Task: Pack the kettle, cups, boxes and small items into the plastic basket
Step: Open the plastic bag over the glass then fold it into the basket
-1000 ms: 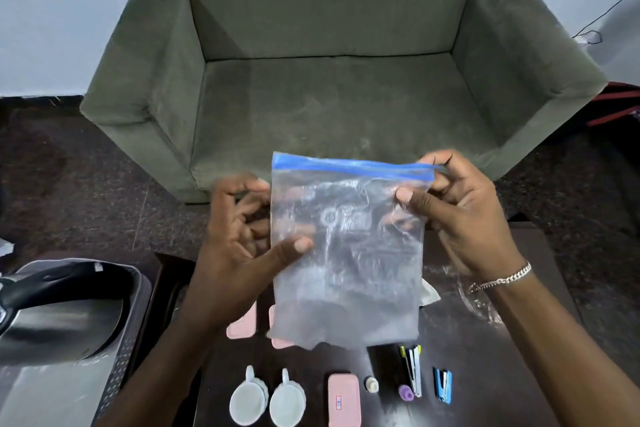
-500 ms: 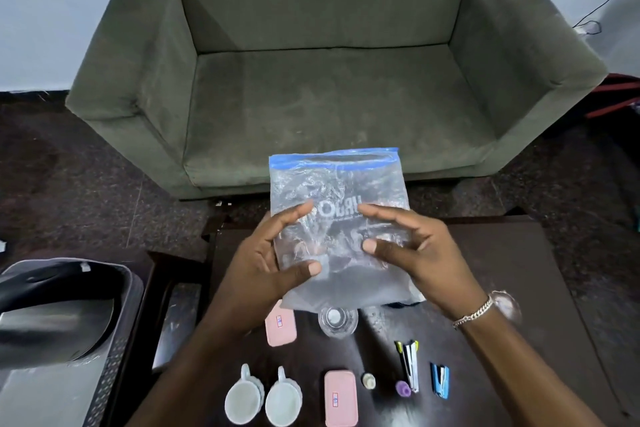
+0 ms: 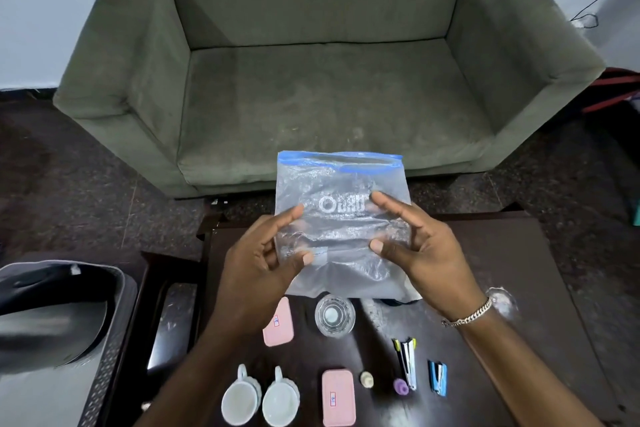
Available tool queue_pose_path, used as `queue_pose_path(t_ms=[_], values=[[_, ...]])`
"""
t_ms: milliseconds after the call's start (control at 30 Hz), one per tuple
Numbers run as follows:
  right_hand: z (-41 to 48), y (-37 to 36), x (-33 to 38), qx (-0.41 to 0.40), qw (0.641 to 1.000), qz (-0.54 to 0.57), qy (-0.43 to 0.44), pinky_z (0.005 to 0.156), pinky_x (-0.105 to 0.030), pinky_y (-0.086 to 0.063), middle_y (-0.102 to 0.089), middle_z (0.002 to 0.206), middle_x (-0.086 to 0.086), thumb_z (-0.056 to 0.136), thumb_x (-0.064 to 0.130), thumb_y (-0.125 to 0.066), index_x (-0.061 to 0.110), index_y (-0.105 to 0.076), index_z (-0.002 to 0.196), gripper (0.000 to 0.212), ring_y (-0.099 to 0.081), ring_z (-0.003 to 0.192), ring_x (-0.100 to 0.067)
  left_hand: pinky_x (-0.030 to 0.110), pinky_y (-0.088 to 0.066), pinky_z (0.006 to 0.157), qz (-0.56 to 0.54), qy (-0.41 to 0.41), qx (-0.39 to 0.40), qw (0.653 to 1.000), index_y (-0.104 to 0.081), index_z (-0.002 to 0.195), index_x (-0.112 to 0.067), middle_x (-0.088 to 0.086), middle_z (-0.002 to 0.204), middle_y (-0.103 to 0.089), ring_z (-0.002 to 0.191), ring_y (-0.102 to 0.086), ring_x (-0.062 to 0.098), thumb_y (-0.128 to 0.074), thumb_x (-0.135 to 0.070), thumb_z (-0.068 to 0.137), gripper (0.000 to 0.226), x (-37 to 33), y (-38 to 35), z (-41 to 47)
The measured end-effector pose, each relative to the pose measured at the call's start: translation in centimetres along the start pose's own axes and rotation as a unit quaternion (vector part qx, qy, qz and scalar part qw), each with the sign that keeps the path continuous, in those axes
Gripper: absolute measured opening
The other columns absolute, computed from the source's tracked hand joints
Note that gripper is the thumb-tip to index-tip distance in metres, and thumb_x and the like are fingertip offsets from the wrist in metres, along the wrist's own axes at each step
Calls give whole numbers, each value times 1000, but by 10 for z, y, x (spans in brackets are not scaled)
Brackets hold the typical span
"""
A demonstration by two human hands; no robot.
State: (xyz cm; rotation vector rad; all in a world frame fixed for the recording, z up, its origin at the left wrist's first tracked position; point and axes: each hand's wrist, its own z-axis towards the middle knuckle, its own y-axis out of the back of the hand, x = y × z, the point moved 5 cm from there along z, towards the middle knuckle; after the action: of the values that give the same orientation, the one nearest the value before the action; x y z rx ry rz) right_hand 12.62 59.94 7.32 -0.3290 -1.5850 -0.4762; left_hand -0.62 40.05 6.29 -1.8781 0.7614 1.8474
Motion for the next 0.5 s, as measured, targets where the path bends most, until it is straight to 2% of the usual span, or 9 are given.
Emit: queue_pose_path(t_ms=[67,133,200,267,333,433,500], values=[[0,2,0,-23,1000,-9,-13,104,-12,-41,-65,134,-2,81,-11,-76,14,-59,140,66,-56,130,-3,24,-57,95,10,3,-34,999,-69,129,-32,-7,121,-72,113,-71,11,-80,10,81,64,0,-1,0],[1,3,-1,-43,998,-36,-33,102,-14,-45,-66,127,-1,81,-10,-77,20,-62,136,65,-62,117,-2,20,-57,92,43,-6,-60,997,-70,125,-34,-12,117,-72,109,-72,8,-79,9,82,62,-3,-1,0],[3,3,-3,-66,993,-90,-47,89,-14,-48,-67,109,6,80,-7,-79,25,-67,129,60,-64,90,-3,14,-54,88,100,-24,-79,992,-71,122,-35,-16,112,-72,105,-71,4,-81,5,82,57,-6,-2,-2],[5,4,-5,-87,985,-142,-53,79,-17,-47,-61,90,14,80,-3,-80,25,-72,121,50,-57,75,-3,9,-51,83,150,-35,-102,983,-74,115,-32,-19,108,-71,100,-70,0,-82,2,81,49,-6,0,-2],[7,6,-7,-97,978,-178,-59,76,-18,-46,-62,87,6,81,0,-80,23,-77,106,35,-58,73,-4,6,-47,77,183,-42,-118,975,-77,101,-30,-19,101,-70,93,-69,0,-83,0,80,36,-6,2,-2],[8,10,-7,-88,970,-215,-67,66,-7,-42,-61,85,-2,85,2,-78,21,-78,85,18,-59,71,1,8,-42,69,231,-52,-116,965,-74,78,-26,-13,89,-64,84,-64,4,-83,-6,79,23,-4,5,1],[6,12,-9,-81,978,-175,-77,64,-4,-44,-59,86,1,88,2,-75,18,-76,81,17,-59,71,6,10,-42,73,253,-61,-110,959,-66,73,-25,-14,99,-63,89,-61,1,-84,-12,80,23,-3,8,3]])
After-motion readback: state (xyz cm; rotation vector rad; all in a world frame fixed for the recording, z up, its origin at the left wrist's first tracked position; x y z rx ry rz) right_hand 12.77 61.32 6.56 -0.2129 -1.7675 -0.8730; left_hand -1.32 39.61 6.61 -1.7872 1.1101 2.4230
